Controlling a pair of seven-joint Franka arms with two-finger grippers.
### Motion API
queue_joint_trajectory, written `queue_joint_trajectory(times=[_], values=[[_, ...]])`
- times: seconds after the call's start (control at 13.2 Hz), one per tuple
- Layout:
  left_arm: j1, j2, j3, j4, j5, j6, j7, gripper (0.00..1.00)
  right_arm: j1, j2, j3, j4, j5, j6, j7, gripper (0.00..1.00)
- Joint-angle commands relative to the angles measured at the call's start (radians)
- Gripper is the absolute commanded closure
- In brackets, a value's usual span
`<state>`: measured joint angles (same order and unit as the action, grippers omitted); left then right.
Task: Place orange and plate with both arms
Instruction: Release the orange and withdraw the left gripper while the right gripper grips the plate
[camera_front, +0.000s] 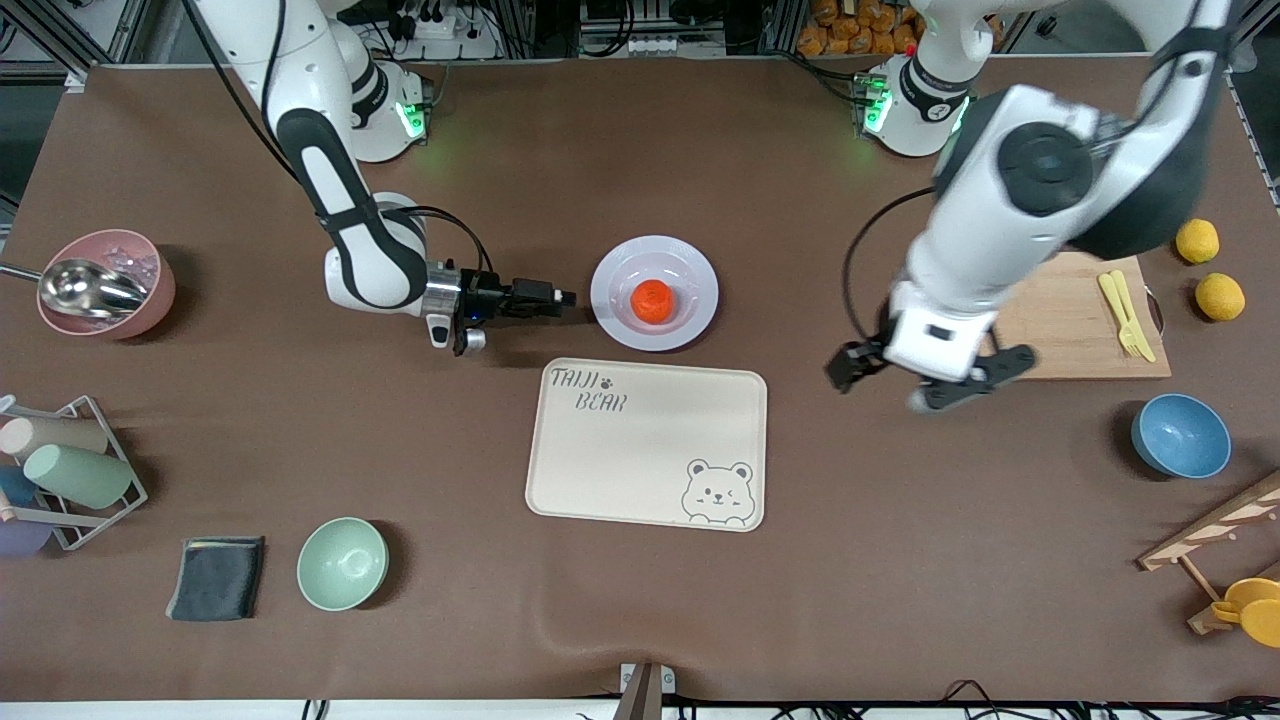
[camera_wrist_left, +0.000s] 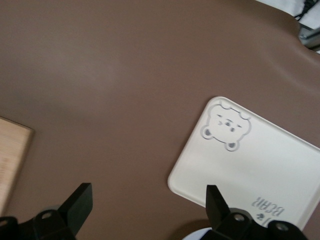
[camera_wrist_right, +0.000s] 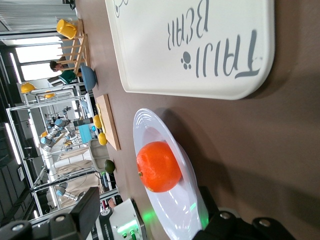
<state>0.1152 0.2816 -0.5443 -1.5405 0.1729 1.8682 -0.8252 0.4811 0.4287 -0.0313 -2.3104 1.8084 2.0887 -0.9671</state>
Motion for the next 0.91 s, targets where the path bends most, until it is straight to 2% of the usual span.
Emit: queue_joint_trajectory(times=[0.0,0.08,0.23,0.38,0.53,0.6,0.83], values=[[0.075,-0.038,-0.010,0.057,-0.002,-0.115,0.111,0.00,0.054,0.033,-0.009,0.006,0.100,0.019,-0.067,0.17],[0.078,-0.079,0.004,0.057,-0.016,-0.122,0.189,0.00,0.056,0.034,-0.007,0.006,0.101,0.034,-0.067,0.18],[0.048,-0.134,0.108,0.053,-0.058,-0.194,0.308,0.00,0.060,0.036,-0.007,0.008,0.108,0.036,-0.067,0.21],[-0.024,-0.183,0.278,0.050,-0.117,-0.214,0.449,0.00,0.070,0.044,-0.007,0.014,0.118,0.037,-0.068,0.24],[-0.069,-0.226,0.400,0.048,-0.148,-0.239,0.582,0.00,0.082,0.061,-0.007,0.023,0.135,0.045,-0.090,0.25],[-0.087,-0.246,0.430,0.037,-0.148,-0.277,0.604,0.00,0.082,0.067,-0.007,0.026,0.138,0.047,-0.104,0.27],[-0.083,-0.259,0.429,0.023,-0.147,-0.325,0.603,0.00,0.083,0.076,-0.007,0.031,0.150,0.048,-0.107,0.28]])
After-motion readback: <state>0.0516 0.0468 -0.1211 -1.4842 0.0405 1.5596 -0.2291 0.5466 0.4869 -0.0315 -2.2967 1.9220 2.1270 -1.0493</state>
